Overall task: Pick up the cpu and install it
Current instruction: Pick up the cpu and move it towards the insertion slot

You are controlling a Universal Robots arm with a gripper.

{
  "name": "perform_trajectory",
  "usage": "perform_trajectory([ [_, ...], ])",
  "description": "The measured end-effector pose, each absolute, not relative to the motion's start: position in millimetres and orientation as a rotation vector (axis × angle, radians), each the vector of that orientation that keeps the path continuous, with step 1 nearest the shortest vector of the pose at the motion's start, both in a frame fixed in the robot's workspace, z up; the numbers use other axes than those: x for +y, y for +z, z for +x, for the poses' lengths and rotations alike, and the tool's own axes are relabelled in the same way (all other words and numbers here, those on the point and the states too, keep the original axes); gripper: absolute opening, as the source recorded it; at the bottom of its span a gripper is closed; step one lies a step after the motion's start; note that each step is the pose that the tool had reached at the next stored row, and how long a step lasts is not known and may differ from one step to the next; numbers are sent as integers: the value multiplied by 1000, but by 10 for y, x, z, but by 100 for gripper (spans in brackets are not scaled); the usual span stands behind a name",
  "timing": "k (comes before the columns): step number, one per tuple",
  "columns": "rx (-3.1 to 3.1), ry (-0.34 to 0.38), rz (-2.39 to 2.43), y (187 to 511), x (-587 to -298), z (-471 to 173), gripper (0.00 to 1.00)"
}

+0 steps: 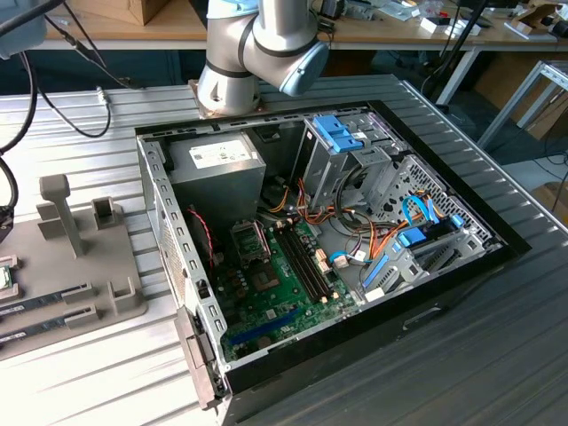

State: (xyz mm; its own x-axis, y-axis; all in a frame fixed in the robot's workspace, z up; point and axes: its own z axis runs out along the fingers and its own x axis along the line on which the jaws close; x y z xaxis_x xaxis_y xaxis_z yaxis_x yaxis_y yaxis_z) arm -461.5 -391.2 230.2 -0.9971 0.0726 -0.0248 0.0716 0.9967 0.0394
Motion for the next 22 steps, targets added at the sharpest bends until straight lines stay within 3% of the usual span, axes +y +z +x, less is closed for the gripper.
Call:
perform_trajectory([
  [11,3114,54,94,2290,-3912,-4615,11],
  [15,3114,54,94,2289,-3912,-4615,36],
  [17,3114,54,94,2289,-3912,-4615,36],
  [19,3114,54,94,2288,-3912,-4615,48],
  [22,3113,54,94,2285,-3912,-4615,48],
])
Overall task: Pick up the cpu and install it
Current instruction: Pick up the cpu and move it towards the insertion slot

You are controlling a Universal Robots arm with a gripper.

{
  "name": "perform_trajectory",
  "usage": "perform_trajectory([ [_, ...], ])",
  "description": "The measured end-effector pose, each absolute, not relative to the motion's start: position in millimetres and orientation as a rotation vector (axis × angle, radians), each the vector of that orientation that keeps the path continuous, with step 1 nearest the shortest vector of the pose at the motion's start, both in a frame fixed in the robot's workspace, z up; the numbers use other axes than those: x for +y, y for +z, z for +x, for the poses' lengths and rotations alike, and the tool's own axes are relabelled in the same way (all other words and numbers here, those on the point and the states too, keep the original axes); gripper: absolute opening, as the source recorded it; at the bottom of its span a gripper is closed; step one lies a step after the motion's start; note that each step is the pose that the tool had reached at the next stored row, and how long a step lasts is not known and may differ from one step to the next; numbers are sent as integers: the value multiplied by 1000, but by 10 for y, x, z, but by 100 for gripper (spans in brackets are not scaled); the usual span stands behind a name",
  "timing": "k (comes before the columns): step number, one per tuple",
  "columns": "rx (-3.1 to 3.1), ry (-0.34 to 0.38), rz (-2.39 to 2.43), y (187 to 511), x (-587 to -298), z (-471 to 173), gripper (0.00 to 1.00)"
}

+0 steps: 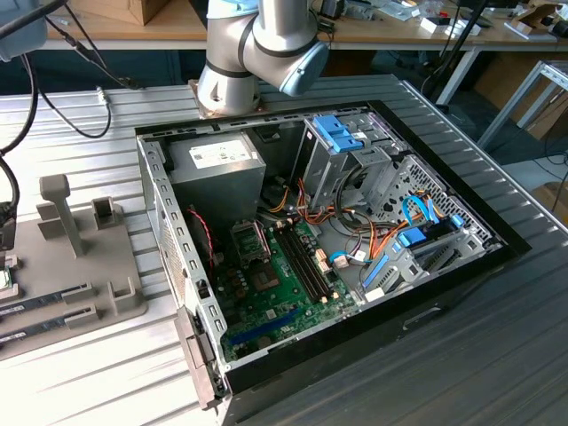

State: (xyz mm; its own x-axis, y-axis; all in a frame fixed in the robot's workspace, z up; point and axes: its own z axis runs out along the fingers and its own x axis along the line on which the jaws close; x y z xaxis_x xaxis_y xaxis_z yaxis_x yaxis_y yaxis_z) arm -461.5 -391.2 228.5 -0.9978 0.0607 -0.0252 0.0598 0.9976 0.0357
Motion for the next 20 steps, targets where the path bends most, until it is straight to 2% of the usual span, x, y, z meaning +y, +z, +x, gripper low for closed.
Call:
perform_trajectory([
  [20,3116,48,-97,2091,-3913,-4556,48],
])
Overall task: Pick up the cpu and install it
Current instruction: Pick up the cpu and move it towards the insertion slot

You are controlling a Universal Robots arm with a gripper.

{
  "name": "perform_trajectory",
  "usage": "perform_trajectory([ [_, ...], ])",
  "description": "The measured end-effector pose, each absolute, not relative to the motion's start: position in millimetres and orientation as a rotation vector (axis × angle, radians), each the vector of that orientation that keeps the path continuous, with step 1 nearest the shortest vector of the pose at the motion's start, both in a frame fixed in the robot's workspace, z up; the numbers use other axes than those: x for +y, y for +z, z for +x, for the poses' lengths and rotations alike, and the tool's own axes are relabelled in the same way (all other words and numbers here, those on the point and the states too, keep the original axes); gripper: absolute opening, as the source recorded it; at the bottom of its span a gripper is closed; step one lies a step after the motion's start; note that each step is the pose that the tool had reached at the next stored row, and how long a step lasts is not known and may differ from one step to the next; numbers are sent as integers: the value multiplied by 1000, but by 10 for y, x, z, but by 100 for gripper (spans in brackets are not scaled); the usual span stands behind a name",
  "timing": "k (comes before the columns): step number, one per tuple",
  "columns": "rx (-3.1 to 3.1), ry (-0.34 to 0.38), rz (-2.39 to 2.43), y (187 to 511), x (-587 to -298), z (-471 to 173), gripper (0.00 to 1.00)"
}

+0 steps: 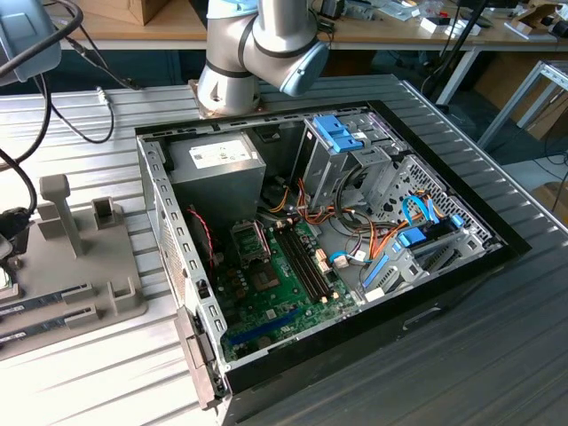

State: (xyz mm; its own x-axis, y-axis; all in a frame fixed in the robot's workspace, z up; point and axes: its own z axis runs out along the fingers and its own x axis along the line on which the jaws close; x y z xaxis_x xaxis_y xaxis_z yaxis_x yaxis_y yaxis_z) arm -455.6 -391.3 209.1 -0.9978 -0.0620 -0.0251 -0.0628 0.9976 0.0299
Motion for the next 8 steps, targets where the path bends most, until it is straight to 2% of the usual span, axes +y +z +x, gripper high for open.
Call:
perform_trajectory([
  [2,3115,48,-98,2091,-3913,-4557,49],
  [4,3115,48,-98,2091,-3913,-4556,62],
  [8,3115,48,-99,2053,-3913,-4556,62],
])
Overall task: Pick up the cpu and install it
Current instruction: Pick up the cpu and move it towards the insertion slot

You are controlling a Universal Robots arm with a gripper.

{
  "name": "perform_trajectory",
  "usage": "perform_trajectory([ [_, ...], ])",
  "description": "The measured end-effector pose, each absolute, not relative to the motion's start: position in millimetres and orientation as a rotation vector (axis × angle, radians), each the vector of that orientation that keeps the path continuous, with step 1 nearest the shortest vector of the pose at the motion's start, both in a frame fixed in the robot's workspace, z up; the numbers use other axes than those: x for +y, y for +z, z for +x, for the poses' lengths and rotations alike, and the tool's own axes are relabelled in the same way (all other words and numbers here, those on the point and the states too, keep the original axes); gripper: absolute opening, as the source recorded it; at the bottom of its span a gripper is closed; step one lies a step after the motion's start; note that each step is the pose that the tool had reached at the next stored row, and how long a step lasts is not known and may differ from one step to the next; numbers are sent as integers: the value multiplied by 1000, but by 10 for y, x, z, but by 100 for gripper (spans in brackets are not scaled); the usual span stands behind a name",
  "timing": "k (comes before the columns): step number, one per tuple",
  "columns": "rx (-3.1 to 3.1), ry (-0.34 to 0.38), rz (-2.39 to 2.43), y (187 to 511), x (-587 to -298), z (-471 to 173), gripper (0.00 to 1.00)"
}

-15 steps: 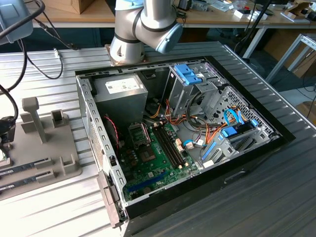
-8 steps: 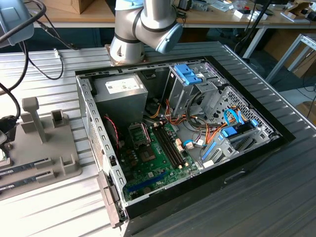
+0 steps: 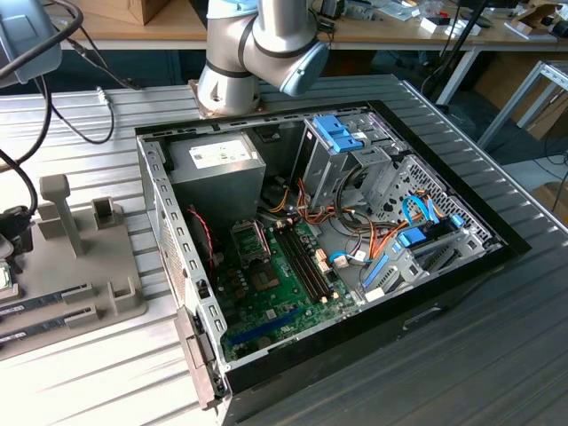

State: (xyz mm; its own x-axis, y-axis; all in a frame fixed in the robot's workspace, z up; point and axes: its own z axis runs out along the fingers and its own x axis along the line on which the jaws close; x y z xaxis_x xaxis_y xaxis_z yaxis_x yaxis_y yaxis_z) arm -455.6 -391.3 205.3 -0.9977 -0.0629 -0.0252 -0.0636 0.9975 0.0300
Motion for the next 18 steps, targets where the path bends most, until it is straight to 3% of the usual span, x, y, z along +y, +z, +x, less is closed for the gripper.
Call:
perform_trajectory([
  [18,3114,48,-135,1911,-3912,-4583,62],
])
